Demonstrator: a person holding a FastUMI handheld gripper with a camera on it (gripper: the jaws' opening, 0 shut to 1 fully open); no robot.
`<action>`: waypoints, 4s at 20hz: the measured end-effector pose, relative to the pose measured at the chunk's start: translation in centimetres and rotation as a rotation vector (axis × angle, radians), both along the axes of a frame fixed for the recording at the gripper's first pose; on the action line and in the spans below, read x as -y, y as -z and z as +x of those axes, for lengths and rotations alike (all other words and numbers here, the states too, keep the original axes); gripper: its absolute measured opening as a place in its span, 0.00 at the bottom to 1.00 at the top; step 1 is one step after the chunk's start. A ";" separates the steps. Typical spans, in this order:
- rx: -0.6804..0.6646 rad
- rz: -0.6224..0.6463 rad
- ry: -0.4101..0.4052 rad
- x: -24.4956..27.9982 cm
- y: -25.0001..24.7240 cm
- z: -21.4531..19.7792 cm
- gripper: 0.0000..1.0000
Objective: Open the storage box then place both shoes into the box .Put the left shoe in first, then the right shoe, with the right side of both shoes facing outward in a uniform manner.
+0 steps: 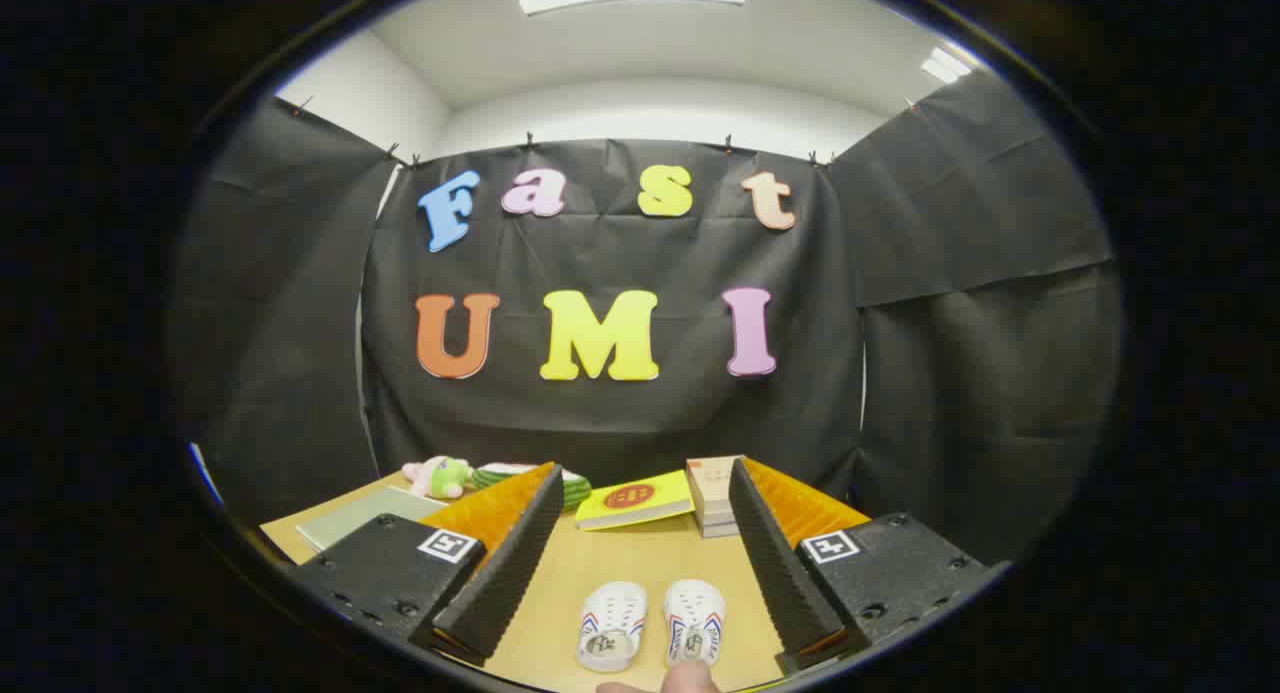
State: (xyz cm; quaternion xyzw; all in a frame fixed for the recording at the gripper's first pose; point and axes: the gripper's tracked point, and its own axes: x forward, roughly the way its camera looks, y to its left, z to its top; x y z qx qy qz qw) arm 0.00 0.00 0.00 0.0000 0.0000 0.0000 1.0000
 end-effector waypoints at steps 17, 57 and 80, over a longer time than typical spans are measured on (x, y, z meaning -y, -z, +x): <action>-0.016 -0.007 -0.040 -1.8 0.3 -0.1 1.00; -0.817 0.759 -0.877 -22.1 20.8 4.3 0.17; -0.501 0.164 -1.094 -42.1 3.5 0.5 0.16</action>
